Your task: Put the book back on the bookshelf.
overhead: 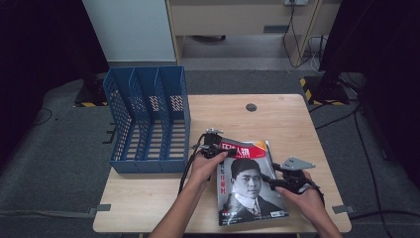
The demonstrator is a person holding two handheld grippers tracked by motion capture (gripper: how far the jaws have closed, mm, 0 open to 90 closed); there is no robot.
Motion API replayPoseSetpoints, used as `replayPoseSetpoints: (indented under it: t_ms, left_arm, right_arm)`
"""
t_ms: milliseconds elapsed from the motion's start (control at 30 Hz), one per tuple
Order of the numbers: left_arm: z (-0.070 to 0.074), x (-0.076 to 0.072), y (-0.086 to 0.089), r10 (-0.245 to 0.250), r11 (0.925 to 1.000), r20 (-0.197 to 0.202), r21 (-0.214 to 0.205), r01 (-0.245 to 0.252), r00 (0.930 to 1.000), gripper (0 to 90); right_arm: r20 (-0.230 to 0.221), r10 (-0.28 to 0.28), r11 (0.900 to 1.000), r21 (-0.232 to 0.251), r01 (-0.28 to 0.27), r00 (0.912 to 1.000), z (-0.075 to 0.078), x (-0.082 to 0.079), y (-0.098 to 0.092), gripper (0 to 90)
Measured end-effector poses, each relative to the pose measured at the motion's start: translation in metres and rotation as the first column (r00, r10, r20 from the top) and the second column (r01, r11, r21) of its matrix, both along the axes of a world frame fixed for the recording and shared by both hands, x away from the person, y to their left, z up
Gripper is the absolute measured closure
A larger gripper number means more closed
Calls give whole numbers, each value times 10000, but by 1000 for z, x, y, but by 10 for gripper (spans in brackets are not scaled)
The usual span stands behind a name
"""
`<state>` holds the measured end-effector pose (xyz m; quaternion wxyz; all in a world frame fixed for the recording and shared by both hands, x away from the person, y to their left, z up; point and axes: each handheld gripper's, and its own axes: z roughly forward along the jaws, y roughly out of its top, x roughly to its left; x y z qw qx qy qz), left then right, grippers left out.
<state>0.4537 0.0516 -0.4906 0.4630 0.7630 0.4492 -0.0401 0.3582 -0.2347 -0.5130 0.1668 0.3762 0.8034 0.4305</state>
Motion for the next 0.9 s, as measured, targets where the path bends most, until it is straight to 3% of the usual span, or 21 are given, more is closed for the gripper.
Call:
replayPoseSetpoints:
  t_ms: [200,233,300,433,533,800,900]
  left_arm:
    - [8,-5,0,-110,9998,389,-150,116,9992,807]
    - [10,-6,1,-130,9998,479,-156,138,9988,811]
    - [15,-10,1,-183,9995,635,-242,199,9978,815]
    - [19,-11,1,-283,9992,685,-264,302,9972,820]
    - [19,-9,2,-234,9989,561,-393,256,9981,825]
    - [22,-9,2,-270,9981,650,-530,305,9975,834]
    - [26,-8,2,-242,9983,636,-515,275,9977,841]
  right_arm:
    - [-145,13,9999,141,-11,9999,1,1,-1,351]
    - [-129,-6,9988,488,12,9999,3,0,-5,366]
    - [-64,-78,9972,744,83,9999,7,-1,-9,368]
    - [57,-557,9948,862,550,9984,10,-1,-20,383]
    - [147,-838,9932,825,823,9964,10,0,-26,401]
    - [-57,-1465,9890,187,1466,9892,5,2,-33,428]
    - [-244,-2024,9792,61,2026,9790,3,4,-41,435]
